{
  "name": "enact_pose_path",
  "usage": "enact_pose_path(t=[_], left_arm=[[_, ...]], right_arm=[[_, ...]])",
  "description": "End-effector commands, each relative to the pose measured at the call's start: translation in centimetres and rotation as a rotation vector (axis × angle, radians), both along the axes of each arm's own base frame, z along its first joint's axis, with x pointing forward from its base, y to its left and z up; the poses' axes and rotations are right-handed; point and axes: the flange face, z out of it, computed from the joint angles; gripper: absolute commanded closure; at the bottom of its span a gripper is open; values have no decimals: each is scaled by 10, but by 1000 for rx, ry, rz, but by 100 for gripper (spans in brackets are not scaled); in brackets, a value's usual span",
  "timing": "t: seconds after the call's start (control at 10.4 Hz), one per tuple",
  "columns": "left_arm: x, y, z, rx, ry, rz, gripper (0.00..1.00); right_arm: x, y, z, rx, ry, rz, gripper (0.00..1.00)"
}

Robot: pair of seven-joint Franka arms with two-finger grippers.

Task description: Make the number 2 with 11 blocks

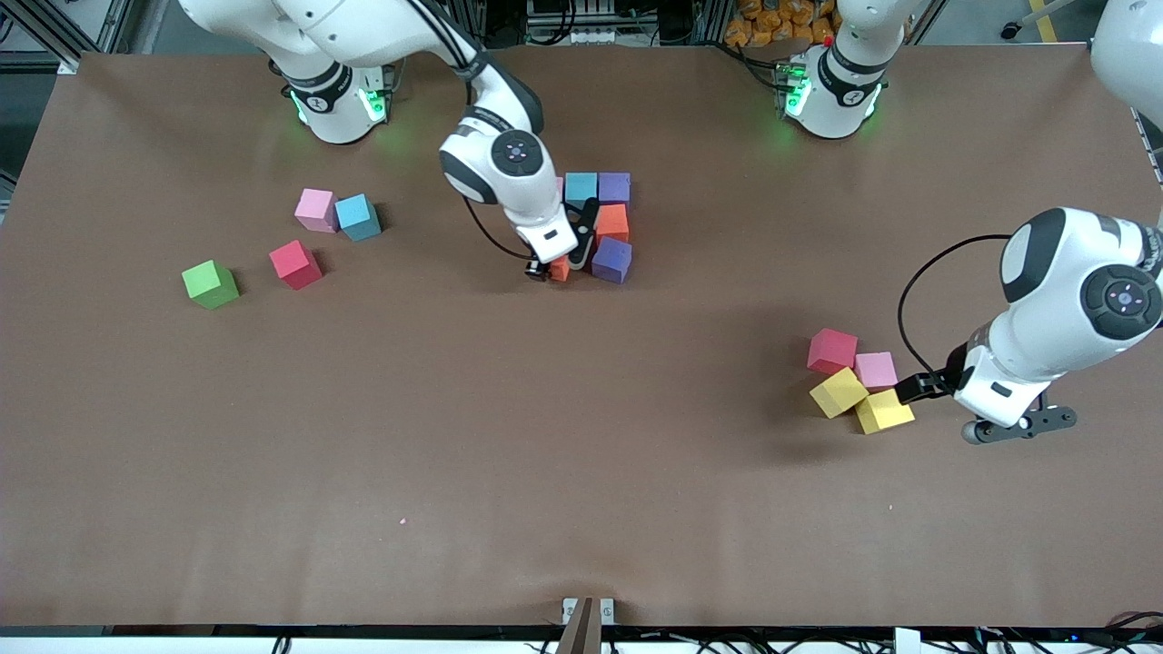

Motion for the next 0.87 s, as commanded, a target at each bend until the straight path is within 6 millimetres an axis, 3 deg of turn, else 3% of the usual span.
enact_pose_path(t=[0.0,0.19,0.39,0.58,0.77], left_arm=[[-1,-18,-12,-33,30,21,0],[-1,-30,-22,-33,41,13,0],[0,-31,-36,-48,55,10,0],[2,-34,-55,24,58,-28,0],[3,-22,-74,55,75,-14,0]], right_arm=[[-5,20,-11,-19,-10,16,69],[-16,31,-16,-24,-8,20,69],[-7,30,-16,-24,-17,11,69],[-11,35,-21,-27,-16,24,69],[-9,35,-25,-31,-19,25,69]])
